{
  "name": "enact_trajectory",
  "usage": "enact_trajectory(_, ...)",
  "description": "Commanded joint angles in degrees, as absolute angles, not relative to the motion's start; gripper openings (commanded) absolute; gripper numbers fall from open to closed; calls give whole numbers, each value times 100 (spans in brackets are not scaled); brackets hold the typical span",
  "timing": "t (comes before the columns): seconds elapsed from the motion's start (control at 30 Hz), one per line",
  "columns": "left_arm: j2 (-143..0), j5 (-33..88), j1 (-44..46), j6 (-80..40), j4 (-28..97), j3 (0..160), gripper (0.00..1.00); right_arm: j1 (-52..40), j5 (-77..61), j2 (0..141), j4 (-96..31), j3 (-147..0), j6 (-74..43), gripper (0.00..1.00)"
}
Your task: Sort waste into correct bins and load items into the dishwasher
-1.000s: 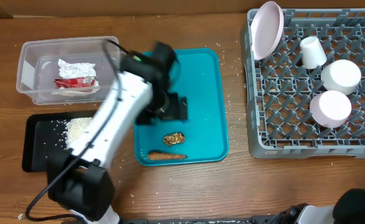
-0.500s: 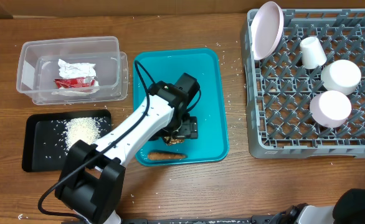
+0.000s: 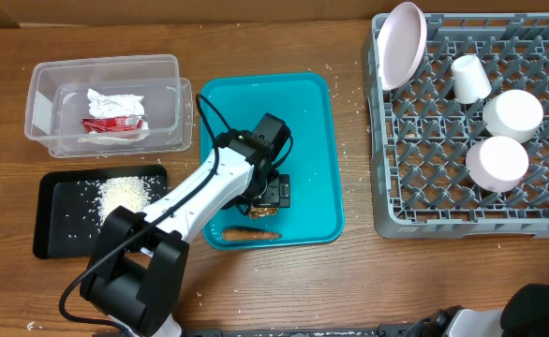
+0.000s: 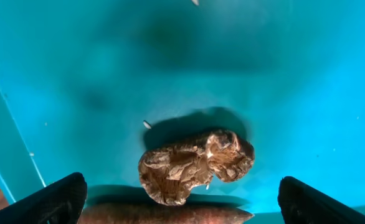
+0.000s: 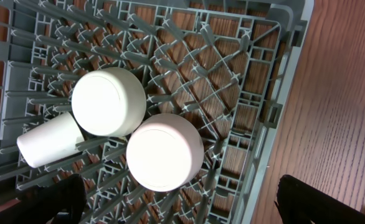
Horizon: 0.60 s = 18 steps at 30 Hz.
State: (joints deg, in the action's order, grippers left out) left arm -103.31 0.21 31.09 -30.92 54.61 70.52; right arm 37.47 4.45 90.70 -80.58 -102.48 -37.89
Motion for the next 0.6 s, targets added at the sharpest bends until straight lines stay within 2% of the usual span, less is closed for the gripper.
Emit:
enact_trajectory(0.0, -10385, 106, 3116, -2565, 5457, 6928, 100, 3758, 436, 9035, -8025, -10298, -3819, 100)
enact_trajectory(0.57, -11069, 150, 3120, -2480, 5076, 6796, 100, 3758, 436, 9035, -8027, -10298, -3819, 100)
